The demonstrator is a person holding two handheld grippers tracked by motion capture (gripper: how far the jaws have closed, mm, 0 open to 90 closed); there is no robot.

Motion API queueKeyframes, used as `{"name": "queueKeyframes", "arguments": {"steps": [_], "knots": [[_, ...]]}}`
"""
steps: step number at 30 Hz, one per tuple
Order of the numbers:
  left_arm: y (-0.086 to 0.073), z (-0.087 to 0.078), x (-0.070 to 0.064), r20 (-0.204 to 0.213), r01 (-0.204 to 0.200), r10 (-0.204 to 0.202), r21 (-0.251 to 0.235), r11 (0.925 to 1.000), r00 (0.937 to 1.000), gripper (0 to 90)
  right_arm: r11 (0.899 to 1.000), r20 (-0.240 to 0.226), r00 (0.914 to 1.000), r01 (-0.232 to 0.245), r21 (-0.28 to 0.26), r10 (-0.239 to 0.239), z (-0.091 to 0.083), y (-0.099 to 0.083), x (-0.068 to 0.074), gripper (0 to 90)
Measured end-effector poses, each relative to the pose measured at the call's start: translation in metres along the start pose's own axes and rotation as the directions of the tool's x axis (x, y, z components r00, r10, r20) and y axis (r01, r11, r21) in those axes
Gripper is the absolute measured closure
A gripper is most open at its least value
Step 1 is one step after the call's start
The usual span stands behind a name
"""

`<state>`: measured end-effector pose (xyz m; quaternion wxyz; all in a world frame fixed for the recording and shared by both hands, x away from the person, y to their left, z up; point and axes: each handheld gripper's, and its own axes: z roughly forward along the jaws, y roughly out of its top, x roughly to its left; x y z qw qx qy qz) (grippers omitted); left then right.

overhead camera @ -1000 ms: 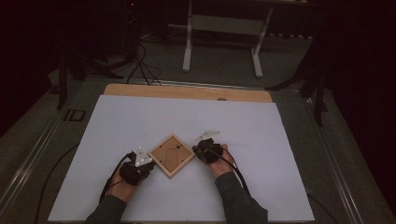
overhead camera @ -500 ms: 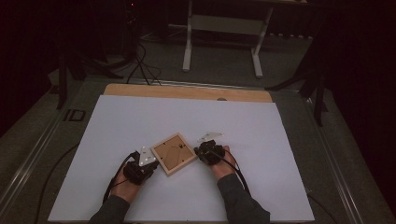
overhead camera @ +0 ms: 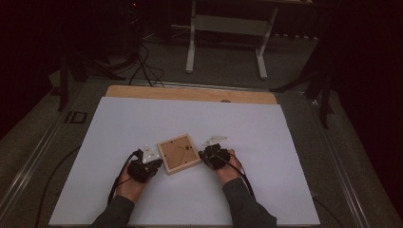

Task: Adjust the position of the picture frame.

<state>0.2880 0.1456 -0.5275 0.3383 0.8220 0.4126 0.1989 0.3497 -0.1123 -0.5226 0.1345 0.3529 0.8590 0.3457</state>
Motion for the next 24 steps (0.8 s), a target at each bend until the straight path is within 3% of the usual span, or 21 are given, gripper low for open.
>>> {"name": "queueKeyframes", "arguments": {"steps": [14,24], "knots": [[0.009,0.014,0.008,0.015,0.035,-0.035,-0.017,0.9992,0.9993,89.7,1.000,-0.002,0.9997,-0.024,-0.017,0.024,-0.007,-0.010,-0.002,89.8],[0.008,0.013,0.003,0.021,0.004,-0.004,0.017,0.9998,0.9998,89.7,1.000,-0.029,0.9995,-0.010,-0.013,0.009,-0.013,-0.024,0.003,89.8]]}}
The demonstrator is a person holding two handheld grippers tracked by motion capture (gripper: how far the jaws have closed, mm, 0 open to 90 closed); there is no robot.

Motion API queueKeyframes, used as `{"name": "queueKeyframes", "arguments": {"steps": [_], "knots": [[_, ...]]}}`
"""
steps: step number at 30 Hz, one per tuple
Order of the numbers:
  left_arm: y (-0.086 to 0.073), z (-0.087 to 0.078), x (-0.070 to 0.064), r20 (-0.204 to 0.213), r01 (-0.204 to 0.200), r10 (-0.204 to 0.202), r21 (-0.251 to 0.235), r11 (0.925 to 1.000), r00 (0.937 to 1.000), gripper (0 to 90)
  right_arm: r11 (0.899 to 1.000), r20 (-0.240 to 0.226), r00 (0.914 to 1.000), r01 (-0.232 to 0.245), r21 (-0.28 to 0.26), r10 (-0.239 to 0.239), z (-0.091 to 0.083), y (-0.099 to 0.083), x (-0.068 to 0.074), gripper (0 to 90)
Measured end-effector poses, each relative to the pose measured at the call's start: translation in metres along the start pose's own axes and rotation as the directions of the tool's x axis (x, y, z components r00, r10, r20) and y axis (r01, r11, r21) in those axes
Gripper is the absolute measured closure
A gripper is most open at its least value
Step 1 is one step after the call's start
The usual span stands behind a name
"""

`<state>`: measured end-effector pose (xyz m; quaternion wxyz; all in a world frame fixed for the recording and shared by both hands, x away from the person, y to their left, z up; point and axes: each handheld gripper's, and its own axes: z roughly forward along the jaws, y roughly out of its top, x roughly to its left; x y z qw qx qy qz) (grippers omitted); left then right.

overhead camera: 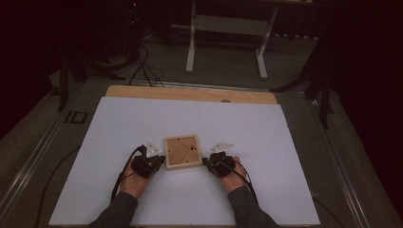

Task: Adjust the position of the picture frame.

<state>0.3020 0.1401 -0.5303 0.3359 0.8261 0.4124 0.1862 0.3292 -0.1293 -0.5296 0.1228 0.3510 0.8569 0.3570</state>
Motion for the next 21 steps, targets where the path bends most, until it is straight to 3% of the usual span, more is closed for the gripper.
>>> {"name": "queueKeyframes", "arguments": {"steps": [9,14,21], "knots": [[-0.005,-0.008,-0.009,0.028,-0.017,0.017,0.025,0.9995,0.9995,89.7,1.000,-0.016,0.9999,-0.001,-0.014,0.001,-0.005,-0.005,0.002,89.7],[-0.003,-0.004,-0.006,0.030,0.020,-0.020,0.011,0.9997,0.9993,89.7,1.000,-0.015,0.9999,-0.008,-0.016,0.008,-0.005,-0.006,0.002,89.8],[0.001,0.003,-0.004,0.025,0.039,-0.039,-0.007,0.9992,0.9989,89.7,0.999,-0.006,0.9991,-0.041,-0.021,0.041,-0.006,-0.008,-0.001,89.8]]}}
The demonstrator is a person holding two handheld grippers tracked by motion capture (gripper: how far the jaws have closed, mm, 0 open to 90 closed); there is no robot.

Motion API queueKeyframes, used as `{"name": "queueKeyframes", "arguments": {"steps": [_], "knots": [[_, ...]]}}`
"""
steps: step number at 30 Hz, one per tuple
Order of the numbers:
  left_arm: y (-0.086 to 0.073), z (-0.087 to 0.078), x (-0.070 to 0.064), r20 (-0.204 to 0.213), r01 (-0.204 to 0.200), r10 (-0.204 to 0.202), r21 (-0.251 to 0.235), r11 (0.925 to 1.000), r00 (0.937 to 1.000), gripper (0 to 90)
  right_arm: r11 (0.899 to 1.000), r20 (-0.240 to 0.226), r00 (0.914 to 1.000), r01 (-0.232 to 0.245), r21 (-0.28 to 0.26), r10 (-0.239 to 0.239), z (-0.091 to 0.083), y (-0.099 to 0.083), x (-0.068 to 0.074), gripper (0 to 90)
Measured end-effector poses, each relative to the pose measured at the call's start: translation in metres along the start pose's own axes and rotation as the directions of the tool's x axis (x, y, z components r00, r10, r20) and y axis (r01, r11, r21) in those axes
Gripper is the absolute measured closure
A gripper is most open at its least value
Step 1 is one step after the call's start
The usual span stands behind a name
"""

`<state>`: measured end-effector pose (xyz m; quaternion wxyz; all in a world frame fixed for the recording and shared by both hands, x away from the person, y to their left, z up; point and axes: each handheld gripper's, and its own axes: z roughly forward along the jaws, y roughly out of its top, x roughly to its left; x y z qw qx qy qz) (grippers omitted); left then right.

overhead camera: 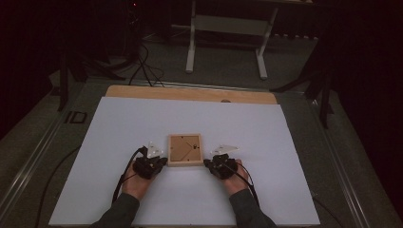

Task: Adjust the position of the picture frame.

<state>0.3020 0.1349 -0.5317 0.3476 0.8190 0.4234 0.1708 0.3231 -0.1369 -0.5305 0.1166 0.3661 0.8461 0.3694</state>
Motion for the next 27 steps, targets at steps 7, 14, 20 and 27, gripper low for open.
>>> {"name": "queueKeyframes", "arguments": {"steps": [7,14,20,27], "knots": [[0.0020,0.0024,0.0005,-0.006,-0.005,0.005,-0.001,1.0000,1.0000,89.8,1.000,0.007,0.9999,-0.008,-0.005,0.008,0.0002,-0.0006,0.0004,89.9],[0.0055,0.0063,-0.0007,-0.008,-0.008,0.008,-0.002,1.0000,0.9999,89.8,1.000,0.020,0.9996,-0.017,-0.006,0.017,0.0001,-0.0012,-0.0027,89.9],[0.0066,0.0073,-0.0013,-0.001,-0.009,0.009,-0.002,1.0000,1.0000,89.9,1.000,0.026,0.9995,-0.016,-0.002,0.016,-0.0015,-0.0021,-0.0031,89.9],[0.0080,0.0079,-0.0013,0.000,-0.007,0.007,0.004,1.0000,1.0000,89.8,1.000,0.032,0.9994,-0.013,-0.006,0.013,-0.0028,-0.0040,-0.0016,89.9]]}}
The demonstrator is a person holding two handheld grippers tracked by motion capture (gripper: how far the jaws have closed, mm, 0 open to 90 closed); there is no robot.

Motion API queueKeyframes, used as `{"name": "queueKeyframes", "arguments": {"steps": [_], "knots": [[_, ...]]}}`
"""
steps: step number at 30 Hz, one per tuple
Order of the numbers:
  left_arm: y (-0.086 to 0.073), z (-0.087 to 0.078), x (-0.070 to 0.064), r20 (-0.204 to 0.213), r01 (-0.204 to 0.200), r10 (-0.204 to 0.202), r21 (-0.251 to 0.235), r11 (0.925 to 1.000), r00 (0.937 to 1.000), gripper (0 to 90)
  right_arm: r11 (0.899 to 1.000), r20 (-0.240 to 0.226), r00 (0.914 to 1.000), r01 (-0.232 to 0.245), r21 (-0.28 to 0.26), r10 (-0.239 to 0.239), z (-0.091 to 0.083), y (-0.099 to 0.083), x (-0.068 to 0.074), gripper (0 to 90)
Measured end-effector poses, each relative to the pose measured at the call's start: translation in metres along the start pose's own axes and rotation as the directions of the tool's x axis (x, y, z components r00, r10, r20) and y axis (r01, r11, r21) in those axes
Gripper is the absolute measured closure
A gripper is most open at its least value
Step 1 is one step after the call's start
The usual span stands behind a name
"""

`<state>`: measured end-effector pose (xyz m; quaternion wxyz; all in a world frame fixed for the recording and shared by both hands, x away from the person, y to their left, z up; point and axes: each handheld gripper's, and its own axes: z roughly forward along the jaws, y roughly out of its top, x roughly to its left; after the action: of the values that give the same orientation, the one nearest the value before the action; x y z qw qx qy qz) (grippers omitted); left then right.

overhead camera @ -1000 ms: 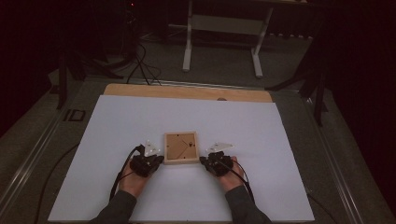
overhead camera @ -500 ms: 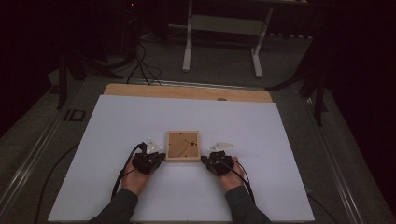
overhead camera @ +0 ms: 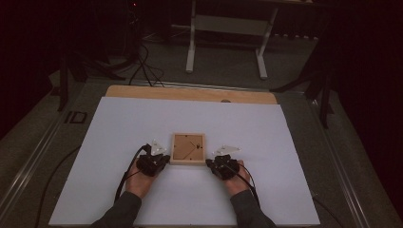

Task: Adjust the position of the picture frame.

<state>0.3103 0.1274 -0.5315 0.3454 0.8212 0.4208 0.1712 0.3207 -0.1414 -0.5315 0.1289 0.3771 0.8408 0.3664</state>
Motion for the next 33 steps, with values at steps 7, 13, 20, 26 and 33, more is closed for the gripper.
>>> {"name": "queueKeyframes", "arguments": {"steps": [7,13,20,26,33], "knots": [[0.0005,0.0009,-0.0027,0.010,0.000,0.000,-0.002,1.0000,0.9999,89.9,1.000,0.011,0.9999,-0.005,-0.003,0.005,-0.0011,-0.0011,-0.0026,89.9],[0.0006,0.0019,-0.0025,0.012,0.002,-0.002,-0.008,1.0000,0.9999,89.8,1.000,0.017,0.9998,-0.012,-0.008,0.012,-0.0010,-0.0014,-0.0033,89.9],[0.0007,0.0020,-0.0018,0.002,0.006,-0.006,-0.009,0.9999,1.0000,89.9,1.000,0.012,0.9999,-0.010,-0.009,0.010,-0.0004,-0.0013,-0.0022,89.8],[0.0006,0.0008,-0.0008,0.018,0.012,-0.012,-0.007,0.9999,0.9998,89.7,1.000,0.010,0.9998,-0.017,-0.013,0.017,0.0001,-0.0016,-0.0032,89.7],[-0.0002,-0.0050,0.0062,0.029,0.049,-0.048,-0.044,0.9978,0.9984,85.5,0.998,0.046,0.9987,-0.020,-0.062,0.023,-0.0083,0.0004,-0.0076,81.8]]}}
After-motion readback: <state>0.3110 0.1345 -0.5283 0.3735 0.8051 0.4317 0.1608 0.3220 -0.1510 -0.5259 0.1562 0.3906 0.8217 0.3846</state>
